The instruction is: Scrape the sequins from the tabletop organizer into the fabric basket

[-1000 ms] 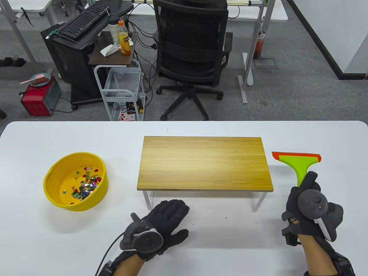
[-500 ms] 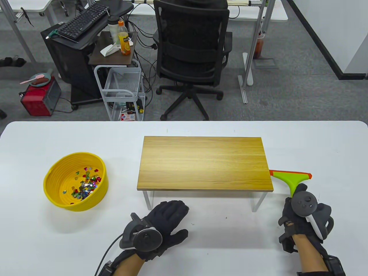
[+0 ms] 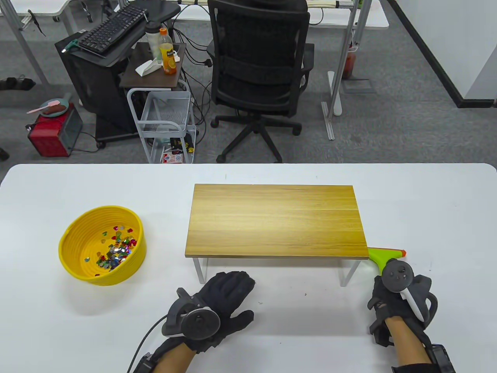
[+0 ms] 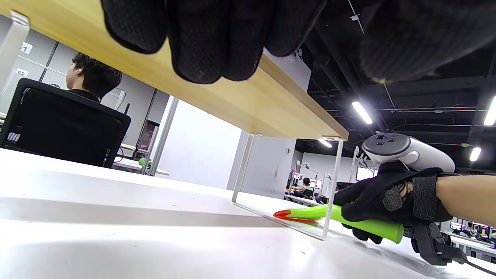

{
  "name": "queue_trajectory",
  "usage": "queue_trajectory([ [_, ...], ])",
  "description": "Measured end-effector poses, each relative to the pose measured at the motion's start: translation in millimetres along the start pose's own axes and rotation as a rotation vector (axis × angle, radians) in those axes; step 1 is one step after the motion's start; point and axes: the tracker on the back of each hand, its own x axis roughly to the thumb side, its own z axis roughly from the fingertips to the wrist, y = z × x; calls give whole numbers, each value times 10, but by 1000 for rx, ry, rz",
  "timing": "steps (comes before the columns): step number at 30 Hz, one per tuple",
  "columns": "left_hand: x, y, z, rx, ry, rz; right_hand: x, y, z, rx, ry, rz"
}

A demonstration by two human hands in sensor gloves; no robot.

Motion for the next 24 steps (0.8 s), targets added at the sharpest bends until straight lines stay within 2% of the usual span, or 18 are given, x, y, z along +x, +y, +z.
queue_trajectory([
  [13, -16, -9, -7, -16, 7, -5, 26, -30, -13, -14, 46, 96],
  [20, -26, -10, -10, -18, 11, -6, 17, -50, -11, 5, 50, 89],
  [24, -34, -10, -12, -20, 16, -3, 43, -198, 53, -91, 2, 71],
])
